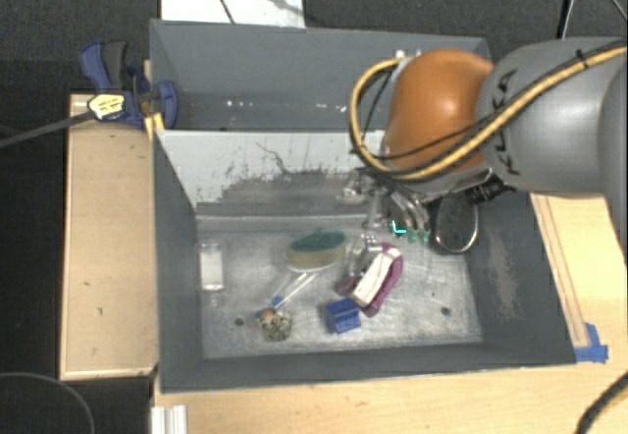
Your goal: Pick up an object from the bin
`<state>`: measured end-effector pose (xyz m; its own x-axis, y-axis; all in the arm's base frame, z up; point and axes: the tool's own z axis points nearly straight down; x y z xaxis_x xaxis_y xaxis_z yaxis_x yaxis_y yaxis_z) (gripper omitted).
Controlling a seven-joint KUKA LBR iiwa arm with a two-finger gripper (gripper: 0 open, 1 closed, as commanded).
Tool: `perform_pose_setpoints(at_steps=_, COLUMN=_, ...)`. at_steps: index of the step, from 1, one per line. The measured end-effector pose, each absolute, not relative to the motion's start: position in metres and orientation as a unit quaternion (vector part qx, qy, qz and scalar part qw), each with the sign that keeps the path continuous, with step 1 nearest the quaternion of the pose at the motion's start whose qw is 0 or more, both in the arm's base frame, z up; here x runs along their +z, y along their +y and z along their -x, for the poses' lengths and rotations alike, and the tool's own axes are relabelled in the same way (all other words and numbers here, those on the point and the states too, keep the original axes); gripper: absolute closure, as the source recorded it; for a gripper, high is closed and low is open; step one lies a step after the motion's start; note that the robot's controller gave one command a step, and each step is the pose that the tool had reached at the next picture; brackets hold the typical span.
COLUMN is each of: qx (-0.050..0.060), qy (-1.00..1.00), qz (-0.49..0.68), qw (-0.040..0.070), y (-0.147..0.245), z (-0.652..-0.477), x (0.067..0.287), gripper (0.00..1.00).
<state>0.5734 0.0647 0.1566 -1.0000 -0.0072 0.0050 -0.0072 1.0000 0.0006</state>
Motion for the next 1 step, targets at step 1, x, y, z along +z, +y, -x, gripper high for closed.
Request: perform_pose_setpoints(at_steps=1, qx=-0.002, qy=-0.997, qz=0.079, qw=-0.004, y=0.0326, z=-0.558, x=0.0901, gripper=0.0)
